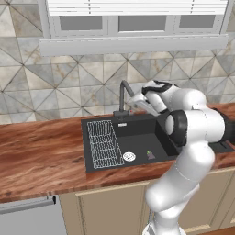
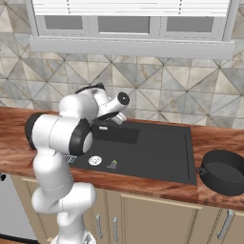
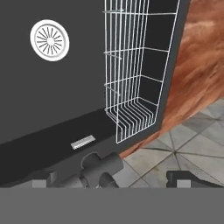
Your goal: Dump the eggplant from the pot into the sink. Then turn on the water and wash the eggplant. Then turn off the water and put the eggplant back in the pot.
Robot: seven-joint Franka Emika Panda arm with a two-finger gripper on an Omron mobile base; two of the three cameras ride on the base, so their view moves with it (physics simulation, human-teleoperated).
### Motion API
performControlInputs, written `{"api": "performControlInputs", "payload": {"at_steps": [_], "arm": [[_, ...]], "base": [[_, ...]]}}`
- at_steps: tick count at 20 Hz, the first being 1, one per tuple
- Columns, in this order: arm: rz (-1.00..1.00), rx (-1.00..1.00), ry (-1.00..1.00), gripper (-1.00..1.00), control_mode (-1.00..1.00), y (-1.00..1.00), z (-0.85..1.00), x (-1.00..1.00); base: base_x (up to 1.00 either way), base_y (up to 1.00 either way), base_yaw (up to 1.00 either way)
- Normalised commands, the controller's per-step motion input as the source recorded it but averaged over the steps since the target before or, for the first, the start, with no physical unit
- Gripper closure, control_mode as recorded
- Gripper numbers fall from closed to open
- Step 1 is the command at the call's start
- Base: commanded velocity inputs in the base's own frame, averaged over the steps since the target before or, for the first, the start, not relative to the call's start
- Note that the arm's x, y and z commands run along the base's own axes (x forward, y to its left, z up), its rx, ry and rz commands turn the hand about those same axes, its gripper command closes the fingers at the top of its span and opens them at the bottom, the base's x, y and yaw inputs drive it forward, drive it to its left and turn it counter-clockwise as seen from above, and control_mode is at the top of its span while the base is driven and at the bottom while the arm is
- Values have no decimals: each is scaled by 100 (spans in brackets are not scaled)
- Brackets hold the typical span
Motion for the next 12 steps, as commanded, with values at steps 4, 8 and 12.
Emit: {"api": "performControlInputs", "payload": {"at_steps": [4, 8, 12], "arm": [[8, -1, -25, -100, -100, -18, -52, 12], [8, -3, -21, -100, -100, -31, -58, 0], [7, -4, -17, -100, -100, -38, -62, 0]], "base": [[0, 0, 0], [0, 0, 0], [0, 0, 0]]}}
